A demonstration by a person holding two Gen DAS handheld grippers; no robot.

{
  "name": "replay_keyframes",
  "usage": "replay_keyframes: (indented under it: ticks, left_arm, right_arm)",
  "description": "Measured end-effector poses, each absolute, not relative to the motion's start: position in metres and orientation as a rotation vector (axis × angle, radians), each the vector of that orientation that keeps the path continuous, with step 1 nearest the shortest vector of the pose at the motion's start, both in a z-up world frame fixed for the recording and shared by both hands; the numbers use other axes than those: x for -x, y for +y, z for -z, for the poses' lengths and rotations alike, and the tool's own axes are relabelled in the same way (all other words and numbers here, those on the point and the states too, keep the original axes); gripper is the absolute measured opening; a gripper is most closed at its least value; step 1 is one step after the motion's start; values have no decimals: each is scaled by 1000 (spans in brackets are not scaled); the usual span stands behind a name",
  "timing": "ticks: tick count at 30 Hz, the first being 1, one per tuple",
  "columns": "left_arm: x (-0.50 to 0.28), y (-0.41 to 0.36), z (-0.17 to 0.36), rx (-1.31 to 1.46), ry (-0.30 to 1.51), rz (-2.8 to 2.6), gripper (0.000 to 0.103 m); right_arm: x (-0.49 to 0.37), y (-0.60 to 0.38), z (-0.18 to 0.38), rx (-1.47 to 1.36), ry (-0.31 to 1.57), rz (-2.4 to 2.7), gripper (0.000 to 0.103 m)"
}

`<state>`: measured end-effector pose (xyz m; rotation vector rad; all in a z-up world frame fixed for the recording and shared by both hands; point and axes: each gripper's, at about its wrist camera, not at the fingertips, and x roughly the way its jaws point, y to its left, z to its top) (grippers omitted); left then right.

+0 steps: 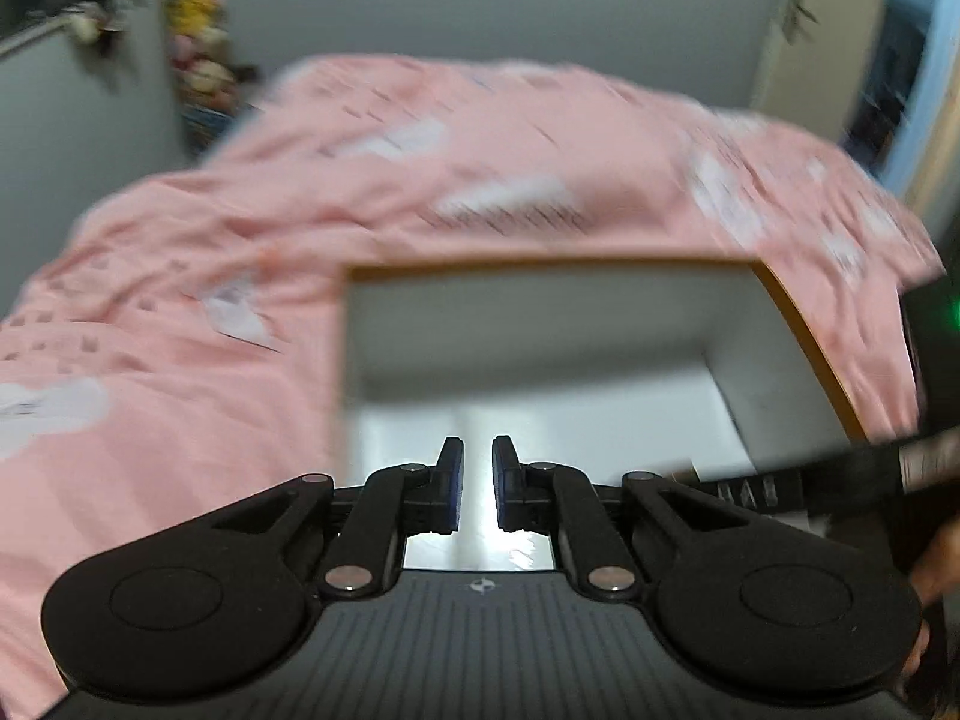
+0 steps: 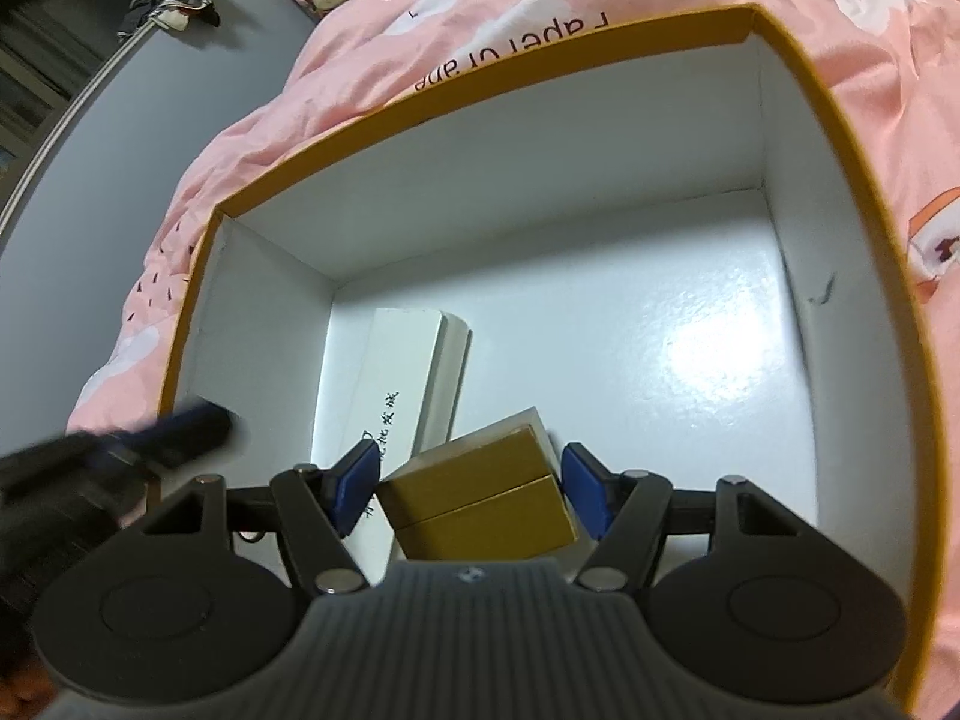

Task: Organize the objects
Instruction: 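Lower the gold cube box into the orange box and open the right gripper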

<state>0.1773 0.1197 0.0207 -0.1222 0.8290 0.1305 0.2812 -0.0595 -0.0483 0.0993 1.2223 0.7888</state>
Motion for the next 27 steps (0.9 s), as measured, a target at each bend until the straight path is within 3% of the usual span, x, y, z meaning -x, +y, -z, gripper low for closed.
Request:
replay_keyframes:
  ticks: [15, 27]
  left_arm:
    - [-177, 172, -2, 253, 795, -224, 12]
    - [-189, 183, 9, 317, 794, -210, 13]
  right_arm:
    - [-260, 2, 49, 61, 1198, -859, 67]
    - [-290, 13, 41, 63, 1257, -789, 67]
